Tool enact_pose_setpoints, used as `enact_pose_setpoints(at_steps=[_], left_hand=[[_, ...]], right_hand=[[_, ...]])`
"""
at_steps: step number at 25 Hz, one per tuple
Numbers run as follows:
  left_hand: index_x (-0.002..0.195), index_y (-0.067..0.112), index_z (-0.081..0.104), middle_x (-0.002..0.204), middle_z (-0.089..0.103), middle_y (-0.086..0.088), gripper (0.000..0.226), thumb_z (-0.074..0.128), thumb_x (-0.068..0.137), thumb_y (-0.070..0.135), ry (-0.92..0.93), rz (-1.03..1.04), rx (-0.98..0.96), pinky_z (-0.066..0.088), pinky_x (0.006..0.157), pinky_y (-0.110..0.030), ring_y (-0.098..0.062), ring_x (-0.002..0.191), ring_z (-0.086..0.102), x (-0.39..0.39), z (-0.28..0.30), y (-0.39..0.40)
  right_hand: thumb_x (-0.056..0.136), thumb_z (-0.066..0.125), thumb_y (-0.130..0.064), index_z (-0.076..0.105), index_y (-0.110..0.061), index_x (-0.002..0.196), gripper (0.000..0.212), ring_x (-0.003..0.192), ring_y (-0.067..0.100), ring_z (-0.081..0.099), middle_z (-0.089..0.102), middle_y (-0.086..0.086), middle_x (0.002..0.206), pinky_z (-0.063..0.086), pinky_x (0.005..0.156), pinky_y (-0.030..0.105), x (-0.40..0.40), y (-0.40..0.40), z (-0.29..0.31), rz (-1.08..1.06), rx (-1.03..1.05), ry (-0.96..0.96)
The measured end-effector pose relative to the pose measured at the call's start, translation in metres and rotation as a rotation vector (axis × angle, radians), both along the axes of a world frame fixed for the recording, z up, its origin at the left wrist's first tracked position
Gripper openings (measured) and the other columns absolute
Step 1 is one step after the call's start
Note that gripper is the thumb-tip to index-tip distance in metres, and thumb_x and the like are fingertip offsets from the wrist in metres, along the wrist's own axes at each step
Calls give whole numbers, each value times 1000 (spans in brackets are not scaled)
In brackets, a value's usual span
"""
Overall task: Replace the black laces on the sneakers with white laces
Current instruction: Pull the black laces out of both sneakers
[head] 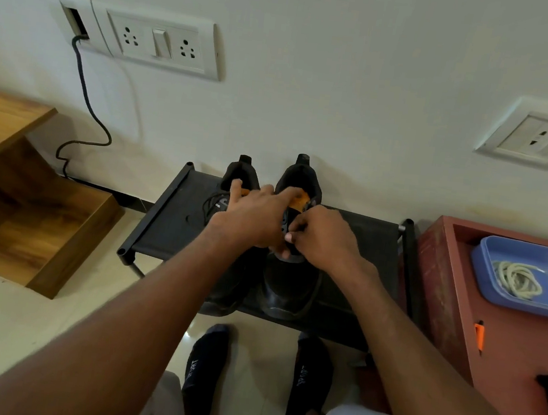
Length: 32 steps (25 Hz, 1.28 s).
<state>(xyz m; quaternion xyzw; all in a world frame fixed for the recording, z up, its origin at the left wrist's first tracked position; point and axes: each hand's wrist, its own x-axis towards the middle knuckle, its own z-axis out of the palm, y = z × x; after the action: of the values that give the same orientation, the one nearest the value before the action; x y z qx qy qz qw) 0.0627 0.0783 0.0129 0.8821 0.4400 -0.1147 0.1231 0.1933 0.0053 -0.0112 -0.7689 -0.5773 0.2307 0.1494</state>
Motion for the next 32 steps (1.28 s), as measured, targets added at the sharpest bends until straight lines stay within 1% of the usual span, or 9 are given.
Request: enact_pose_setpoints(at_steps=[6,8,12,15,17,19,22,27,32], left_hand=[[157,27,13,152,52,-7,123,90,67,59,-7,-9,-54,-11,116,-74,-34,147,41,1,-16,-5],[162,28,1,157,47,-8,134,89,67,61,1,-10,-39,-11,116,-74,-33,152,33,-1,-15,-5],[163,24,-10,164,39,-7,146,88,64,66,22,0,-3,-15,116,-72,-34,159,14,0,-16,-4],[163,22,-7,163,41,-6,145,87,64,67,19,11,3,-14,116,-73,-34,159,14,0,-17,-4],[163,22,-5,163,42,-5,144,88,63,67,16,17,4,-15,116,-72,-34,159,14,-1,-17,-4],[163,22,-4,163,41,-6,143,89,64,65,6,16,-10,-18,115,-72,-34,159,13,-1,-14,-4],[164,23,-4,164,39,-6,141,89,65,63,-2,12,-24,-18,114,-72,-34,159,12,-3,-13,-3],[163,29,-7,167,36,-2,144,91,64,62,-4,0,-59,-19,112,-74,-31,160,8,-7,-15,4],[164,31,-8,168,34,1,140,86,67,66,-33,-30,-30,-20,113,-72,-29,161,6,-12,-20,10]], right_hand=[[86,72,-16,81,-19,89,10,83,21,71,72,-5,80,57,71,32,41,-4,24,-353,107,90],[91,72,-16,79,-25,100,14,86,19,65,60,-12,80,45,68,27,44,-7,28,-274,166,43],[100,69,-31,72,-28,129,29,104,20,57,51,-1,115,53,88,38,12,0,11,60,74,-136],[98,71,-32,75,-28,124,27,110,22,60,53,2,131,56,90,38,2,6,-8,75,19,-188],[93,76,-26,82,-29,103,12,96,18,67,68,-2,115,59,81,34,4,9,-3,-107,130,-15],[89,74,-13,83,-22,91,13,84,15,68,77,1,98,56,68,30,10,15,16,-449,198,390],[93,68,-6,79,-16,106,20,83,9,60,73,3,107,44,63,24,18,15,32,-499,166,709],[90,80,-25,72,-17,117,28,102,22,57,45,0,131,59,84,39,-1,17,9,17,44,-199],[89,81,-40,80,-35,109,21,126,24,42,42,-7,146,51,95,46,5,8,7,87,7,-282]])
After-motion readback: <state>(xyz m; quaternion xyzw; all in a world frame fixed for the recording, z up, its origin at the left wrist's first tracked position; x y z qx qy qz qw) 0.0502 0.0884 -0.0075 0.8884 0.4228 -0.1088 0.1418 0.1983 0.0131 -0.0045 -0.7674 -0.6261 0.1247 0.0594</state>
